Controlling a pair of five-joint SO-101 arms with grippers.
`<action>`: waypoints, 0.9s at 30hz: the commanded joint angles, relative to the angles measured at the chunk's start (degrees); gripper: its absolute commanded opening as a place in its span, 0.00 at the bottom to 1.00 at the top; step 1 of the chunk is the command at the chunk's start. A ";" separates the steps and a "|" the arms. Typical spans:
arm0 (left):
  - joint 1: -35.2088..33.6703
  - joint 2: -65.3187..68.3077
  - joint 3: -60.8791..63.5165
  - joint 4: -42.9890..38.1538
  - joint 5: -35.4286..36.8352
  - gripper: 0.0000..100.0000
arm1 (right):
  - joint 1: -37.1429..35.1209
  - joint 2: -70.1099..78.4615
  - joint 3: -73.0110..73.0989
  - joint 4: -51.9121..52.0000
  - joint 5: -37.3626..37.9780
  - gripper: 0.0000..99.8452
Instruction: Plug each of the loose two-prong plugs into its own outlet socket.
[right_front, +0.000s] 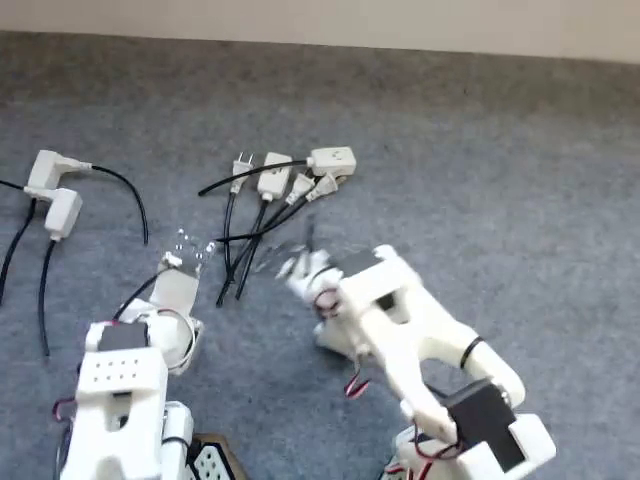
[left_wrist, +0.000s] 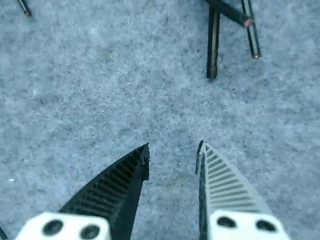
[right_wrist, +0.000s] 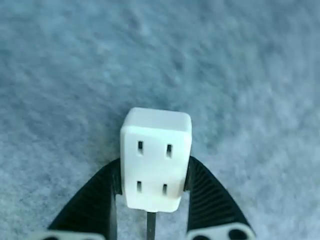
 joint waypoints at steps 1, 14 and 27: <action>1.01 -9.27 5.76 -1.05 0.70 0.17 | -5.93 -3.21 0.40 -1.71 7.30 0.01; 0.92 -16.40 9.19 -1.05 0.70 0.17 | -19.91 -3.30 2.77 -1.45 4.48 0.01; -0.40 -16.40 10.59 -3.96 0.79 0.18 | -11.91 -3.74 1.45 2.86 0.00 0.35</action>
